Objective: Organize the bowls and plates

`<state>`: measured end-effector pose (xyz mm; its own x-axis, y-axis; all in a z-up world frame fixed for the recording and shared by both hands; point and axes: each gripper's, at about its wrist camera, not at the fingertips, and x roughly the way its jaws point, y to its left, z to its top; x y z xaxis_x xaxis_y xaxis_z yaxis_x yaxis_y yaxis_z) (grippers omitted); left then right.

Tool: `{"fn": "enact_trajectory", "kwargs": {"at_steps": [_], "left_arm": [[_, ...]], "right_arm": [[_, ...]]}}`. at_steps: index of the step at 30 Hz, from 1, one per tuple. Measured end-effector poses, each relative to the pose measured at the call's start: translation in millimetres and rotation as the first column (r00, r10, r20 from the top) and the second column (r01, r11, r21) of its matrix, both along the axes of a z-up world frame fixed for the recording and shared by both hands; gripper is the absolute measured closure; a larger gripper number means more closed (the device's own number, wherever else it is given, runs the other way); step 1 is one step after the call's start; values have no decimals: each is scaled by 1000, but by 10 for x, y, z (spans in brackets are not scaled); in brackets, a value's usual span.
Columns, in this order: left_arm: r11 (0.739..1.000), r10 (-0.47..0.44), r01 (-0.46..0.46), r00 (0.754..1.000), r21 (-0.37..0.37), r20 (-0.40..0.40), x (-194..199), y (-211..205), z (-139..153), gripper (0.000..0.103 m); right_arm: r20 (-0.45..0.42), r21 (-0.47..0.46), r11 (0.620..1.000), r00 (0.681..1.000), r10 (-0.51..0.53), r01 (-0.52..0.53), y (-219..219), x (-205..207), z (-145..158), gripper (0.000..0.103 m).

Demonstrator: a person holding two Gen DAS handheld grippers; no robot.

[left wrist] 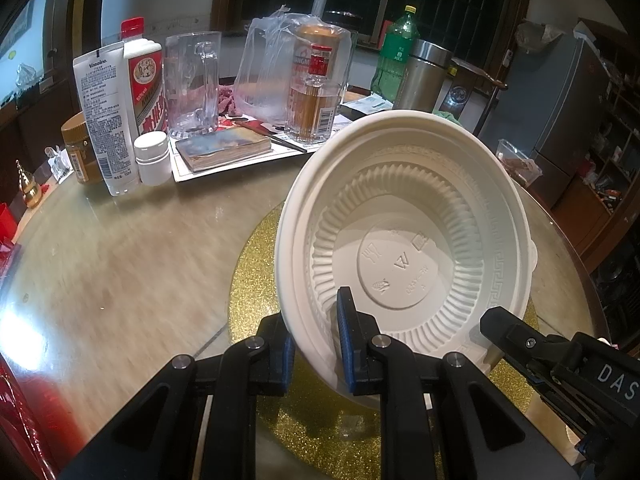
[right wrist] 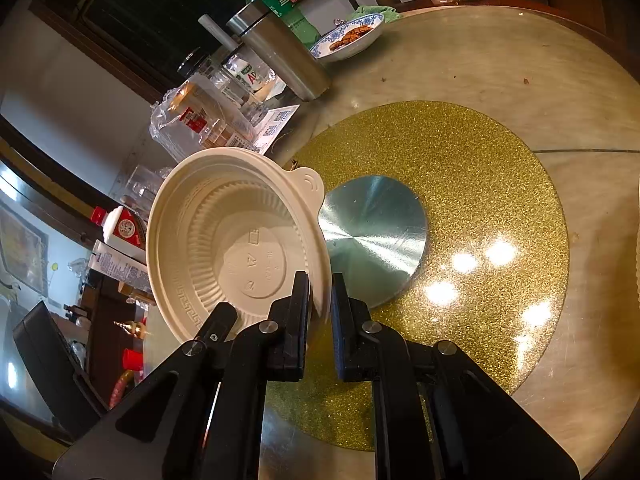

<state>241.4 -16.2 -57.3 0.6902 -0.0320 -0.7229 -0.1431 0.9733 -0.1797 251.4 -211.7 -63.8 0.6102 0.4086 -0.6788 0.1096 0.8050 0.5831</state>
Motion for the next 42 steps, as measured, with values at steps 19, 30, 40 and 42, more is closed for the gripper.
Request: {"fn": "enact_trajectory", "kwargs": {"at_steps": [19,30,40,42], "left_arm": [[993,12,-20,998,113,69,-155,-171,221,83],[986,81,-100,986,132,143,-613,118,621,83],[987,94,-115,980,116,176,-1092,441,789,83],[988,93,-112,981,104,171,-1162,486,790,83]], "right_arm": [[55,-21,999,998,-25,26,-47,-138,194,93],[150,-21,997,986,70,-68,278,-429,581,92],[197,-25,990,970,143,-141,609,-843,792,92],[196,-27,988,969,152,-150,661,-915,804,92]]}}
